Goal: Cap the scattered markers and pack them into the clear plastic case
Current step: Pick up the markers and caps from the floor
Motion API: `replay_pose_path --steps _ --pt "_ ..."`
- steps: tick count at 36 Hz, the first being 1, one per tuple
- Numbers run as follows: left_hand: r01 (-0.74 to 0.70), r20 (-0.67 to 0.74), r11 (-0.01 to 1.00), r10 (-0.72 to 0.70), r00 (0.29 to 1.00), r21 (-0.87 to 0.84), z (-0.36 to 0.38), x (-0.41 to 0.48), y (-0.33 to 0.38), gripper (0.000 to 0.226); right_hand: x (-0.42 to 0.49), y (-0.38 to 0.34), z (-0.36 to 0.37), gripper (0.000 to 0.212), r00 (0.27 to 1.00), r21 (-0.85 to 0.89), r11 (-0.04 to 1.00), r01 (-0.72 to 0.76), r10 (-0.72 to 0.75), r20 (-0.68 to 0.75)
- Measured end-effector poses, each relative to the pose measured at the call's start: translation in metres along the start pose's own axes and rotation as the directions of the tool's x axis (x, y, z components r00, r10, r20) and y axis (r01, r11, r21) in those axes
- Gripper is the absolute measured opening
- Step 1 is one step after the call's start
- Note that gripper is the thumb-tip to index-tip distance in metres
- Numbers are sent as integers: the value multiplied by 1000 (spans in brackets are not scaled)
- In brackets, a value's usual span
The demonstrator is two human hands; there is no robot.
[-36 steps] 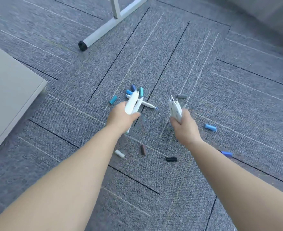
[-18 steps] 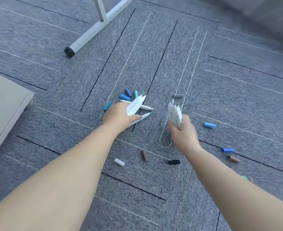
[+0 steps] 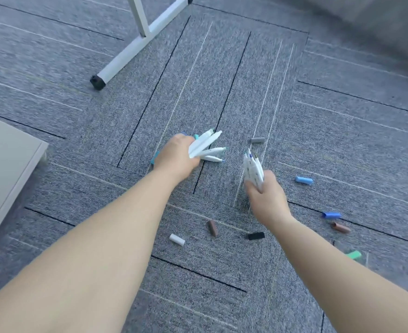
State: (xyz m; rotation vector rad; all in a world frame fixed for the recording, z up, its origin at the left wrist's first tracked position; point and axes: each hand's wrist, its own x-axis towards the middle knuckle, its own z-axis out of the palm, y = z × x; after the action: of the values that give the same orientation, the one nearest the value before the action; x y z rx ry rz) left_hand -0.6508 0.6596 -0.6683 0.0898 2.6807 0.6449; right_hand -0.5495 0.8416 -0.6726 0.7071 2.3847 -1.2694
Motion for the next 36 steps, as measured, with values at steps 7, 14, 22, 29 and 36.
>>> replay_pose_path --steps 7,14,22,29,36 --pt "-29 73 957 8 997 289 7 7 10 22 -2 1 0 16 1000 2 1000 0 0 0" --pt "-32 107 856 -27 994 515 5 -5 7 30 -11 -2 -3 18 999 58 997 -48 48 -10" --pt "187 221 940 -254 942 284 3 -57 11 28 -35 -25 -23 20 995 51 994 -97 95 42" --pt "343 270 843 -246 931 -413 -87 -93 57 18 -73 -97 -74 26 976 99 985 -143 123 180" --pt "255 179 711 -181 967 -655 -242 -170 116 45 -157 -222 -136 15 983 207 978 -1 -37 180"
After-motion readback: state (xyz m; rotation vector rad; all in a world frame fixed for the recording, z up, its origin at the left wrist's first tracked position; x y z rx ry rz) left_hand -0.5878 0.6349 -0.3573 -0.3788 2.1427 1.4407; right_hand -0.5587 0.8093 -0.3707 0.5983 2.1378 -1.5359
